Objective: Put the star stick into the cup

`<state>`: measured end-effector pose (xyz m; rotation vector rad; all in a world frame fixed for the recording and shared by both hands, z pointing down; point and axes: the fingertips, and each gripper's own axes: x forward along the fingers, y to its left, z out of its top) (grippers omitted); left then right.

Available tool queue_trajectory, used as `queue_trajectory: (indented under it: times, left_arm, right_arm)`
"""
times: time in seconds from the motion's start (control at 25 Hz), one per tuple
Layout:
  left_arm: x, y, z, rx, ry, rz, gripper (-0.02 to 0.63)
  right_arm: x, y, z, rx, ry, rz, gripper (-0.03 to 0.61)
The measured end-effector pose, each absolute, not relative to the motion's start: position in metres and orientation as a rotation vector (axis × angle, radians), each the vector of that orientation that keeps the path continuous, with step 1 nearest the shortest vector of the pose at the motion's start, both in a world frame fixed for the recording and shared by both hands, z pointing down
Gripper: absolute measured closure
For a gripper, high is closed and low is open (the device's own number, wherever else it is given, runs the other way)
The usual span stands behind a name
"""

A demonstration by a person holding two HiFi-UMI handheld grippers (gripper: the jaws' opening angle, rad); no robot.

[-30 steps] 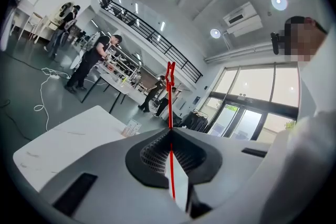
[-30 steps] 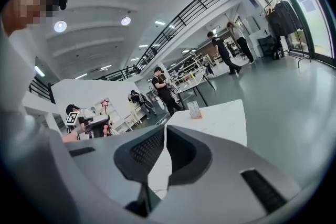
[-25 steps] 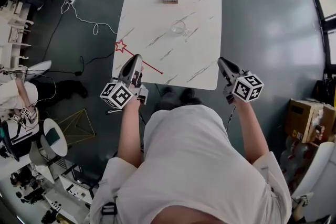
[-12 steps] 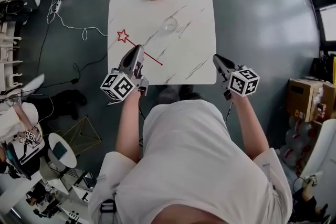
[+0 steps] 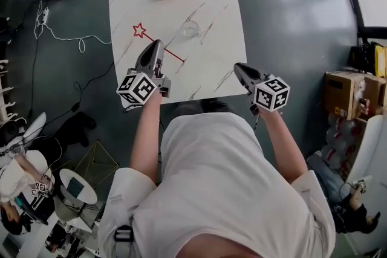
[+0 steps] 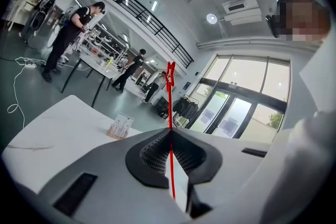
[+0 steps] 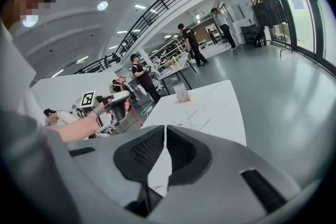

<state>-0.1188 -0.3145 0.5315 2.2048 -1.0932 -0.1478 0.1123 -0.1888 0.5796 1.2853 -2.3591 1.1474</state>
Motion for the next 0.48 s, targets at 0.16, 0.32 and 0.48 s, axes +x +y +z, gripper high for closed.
queue_trajectory:
  times: [0.16,0.32,0.48]
  left_arm:
    - [-0.103,-0.346,0.542,2.259,-1.075,-0.115,0.598]
    - [-0.087,-0.373,0.556,2.334,-1.062,-0.038,0.598]
    - [-0.072,-0.396,0.572,2.348,-1.037,-0.018,0.598]
  right_arm:
    - [0.105,-0.198,0.591,1.303,-2.31,1.182,0.548]
    - [0.096,-0.207,0.598,1.313,-2.278,1.192,0.548]
    - [0.093,-0.211,0.606,1.319,-2.242,1.227,0.548]
